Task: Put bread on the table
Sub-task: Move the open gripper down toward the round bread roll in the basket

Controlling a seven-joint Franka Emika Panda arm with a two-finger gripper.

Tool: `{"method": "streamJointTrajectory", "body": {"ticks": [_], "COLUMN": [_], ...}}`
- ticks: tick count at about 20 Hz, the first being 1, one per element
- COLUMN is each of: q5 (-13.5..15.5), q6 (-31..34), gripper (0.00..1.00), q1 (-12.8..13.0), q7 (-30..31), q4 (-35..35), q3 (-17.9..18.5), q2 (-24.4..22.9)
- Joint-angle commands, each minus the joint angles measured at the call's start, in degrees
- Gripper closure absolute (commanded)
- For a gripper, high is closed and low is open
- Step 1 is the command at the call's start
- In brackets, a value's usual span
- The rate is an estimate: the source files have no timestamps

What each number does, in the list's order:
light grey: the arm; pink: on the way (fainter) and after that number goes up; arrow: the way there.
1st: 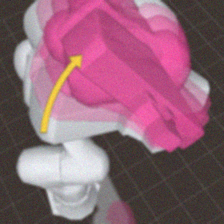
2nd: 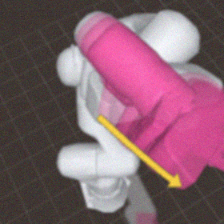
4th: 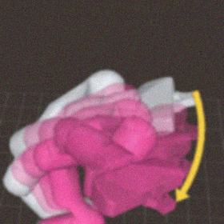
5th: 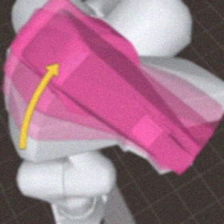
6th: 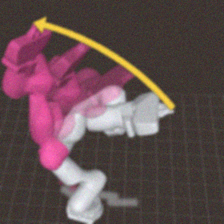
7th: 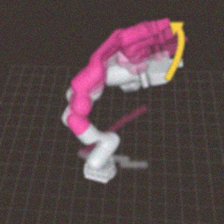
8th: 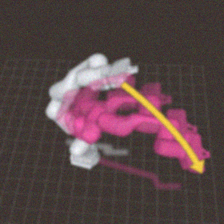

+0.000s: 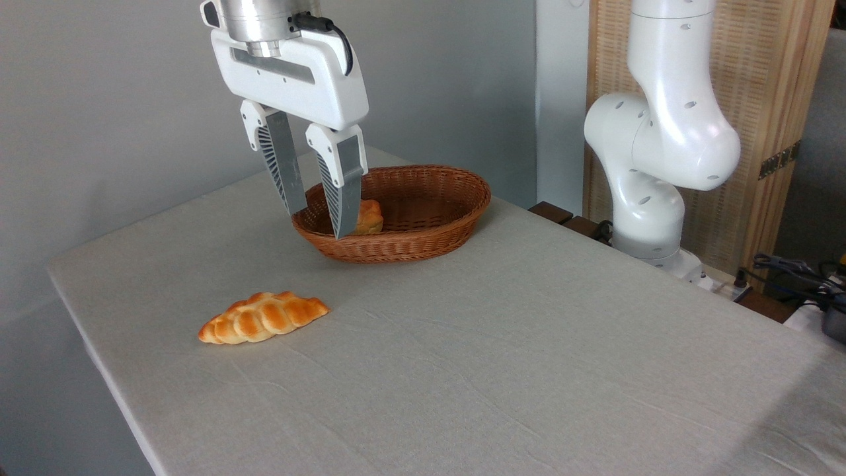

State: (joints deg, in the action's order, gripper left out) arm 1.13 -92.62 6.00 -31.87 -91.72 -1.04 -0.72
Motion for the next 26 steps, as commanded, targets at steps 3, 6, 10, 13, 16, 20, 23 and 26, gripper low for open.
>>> {"method": "streamJointTrajectory", "body": {"ticks": [3,6,10,13,16,20,23,26], "q5": [0.6,0.6,0.6,0.6,1.1,1.4,1.6,2.7], "q6": [1.0,1.0,1.0,1.0,1.0,-0.1,-3.5,-8.0], "gripper": [0.0,0.0,0.0,0.0,0.0,0.0,0.0,0.0], "q1": [-0.4,-0.4,-0.4,-0.4,-0.2,4.5,9.6,16.0], "q7": [0.1,0.1,0.1,0.4,0.4,0.6,0.6,0.6], "q4": [-0.4,-0.6,-0.8,-1.5,-2.1,-5.9,-10.3,-15.4], "q3": [-0.3,-0.3,-0.3,-0.3,-0.8,-0.7,-0.6,-0.5], "q2": [-0.8,-0.9,-1.0,-1.6,-1.8,-4.5,-6.5,-7.7]}}
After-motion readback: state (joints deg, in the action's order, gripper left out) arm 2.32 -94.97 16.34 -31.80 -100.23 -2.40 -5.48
